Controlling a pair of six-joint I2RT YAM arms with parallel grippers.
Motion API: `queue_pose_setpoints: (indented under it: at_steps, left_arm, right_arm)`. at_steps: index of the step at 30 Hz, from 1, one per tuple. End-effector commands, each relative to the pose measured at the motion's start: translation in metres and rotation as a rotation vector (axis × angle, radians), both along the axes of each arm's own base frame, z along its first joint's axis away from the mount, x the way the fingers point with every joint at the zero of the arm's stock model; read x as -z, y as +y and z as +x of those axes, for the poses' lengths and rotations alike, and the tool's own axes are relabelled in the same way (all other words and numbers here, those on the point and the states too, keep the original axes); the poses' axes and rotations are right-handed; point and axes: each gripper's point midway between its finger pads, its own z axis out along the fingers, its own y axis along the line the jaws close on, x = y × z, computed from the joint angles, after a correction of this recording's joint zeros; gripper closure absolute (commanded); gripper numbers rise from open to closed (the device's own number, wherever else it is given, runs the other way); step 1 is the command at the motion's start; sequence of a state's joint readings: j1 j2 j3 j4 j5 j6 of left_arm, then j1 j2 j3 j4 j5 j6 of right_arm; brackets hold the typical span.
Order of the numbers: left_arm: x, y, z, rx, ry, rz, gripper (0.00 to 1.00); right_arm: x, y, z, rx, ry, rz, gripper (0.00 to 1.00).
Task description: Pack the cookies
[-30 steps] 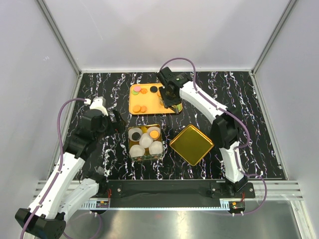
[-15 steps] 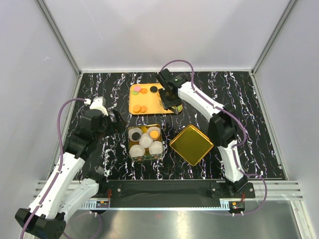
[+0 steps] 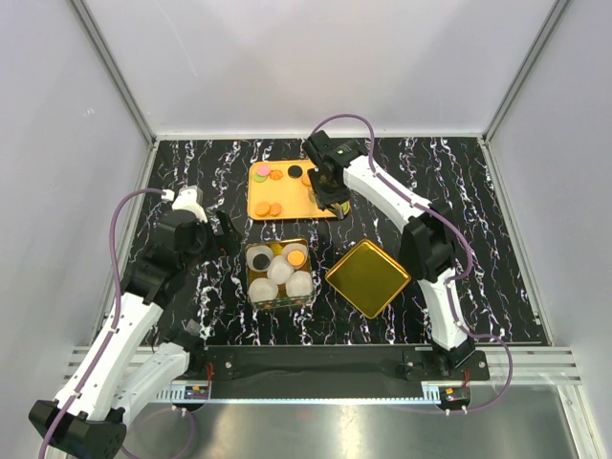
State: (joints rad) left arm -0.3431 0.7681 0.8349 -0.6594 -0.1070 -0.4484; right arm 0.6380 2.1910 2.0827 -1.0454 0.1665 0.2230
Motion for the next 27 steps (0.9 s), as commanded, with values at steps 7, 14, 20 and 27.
queue_pose_setpoints:
  at_steps: [7, 14, 20, 27]
  left_arm:
    - [-0.008, -0.002, 0.004, 0.01, -0.038, -0.012, 0.01]
    - [-0.007, -0.002, 0.005, 0.007, -0.036, -0.012, 0.01]
    - [-0.006, -0.002, 0.005, 0.007, -0.035, -0.011, 0.01]
    - [-0.006, -0.002, 0.005, 0.006, -0.034, -0.01, 0.01]
  right_arm:
    - [-0.042, -0.003, 0.007, 0.006, -0.079, 0.054, 0.59]
    - [-0.06, -0.007, 0.006, 0.017, -0.113, 0.072, 0.59]
    - [-0.066, -0.006, 0.005, 0.018, -0.124, 0.084, 0.59]
    - [-0.08, -0.002, -0.006, 0.008, -0.116, 0.142, 0.6]
